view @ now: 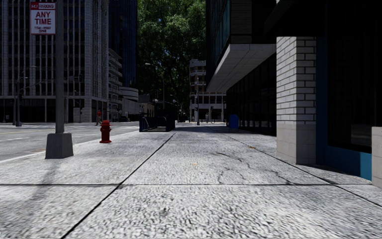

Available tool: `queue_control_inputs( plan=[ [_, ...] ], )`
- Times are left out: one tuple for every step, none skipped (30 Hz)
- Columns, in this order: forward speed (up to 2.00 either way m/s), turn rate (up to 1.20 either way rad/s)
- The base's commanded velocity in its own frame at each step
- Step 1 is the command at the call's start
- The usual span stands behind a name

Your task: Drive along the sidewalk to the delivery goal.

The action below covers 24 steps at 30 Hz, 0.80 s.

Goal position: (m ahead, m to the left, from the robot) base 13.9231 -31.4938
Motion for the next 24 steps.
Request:
queue_control_inputs(
  plan=[
    [1.83, 0.00],
    [1.83, 0.00],
    [1.83, 0.00],
    [1.83, 0.00],
    [1.83, 0.00],
    [1.83, 0.00],
    [1.83, 0.00],
    [1.83, 0.00],
    [1.83, 0.00],
    [1.83, 0.00],
    [1.83, 0.00],
    [1.83, 0.00],
    [1.83, 0.00],
    [1.83, 0.00],
    [1.83, 0.00],
    [1.83, 0.00],
    [1.83, 0.00],
    [1.83, 0.00],
    [1.83, 0.00],
    [1.83, 0.00],
    [1.83, 0.00],
    [1.83, 0.00],
    [1.83, 0.00],
    [1.83, 0.00]
  ],
)
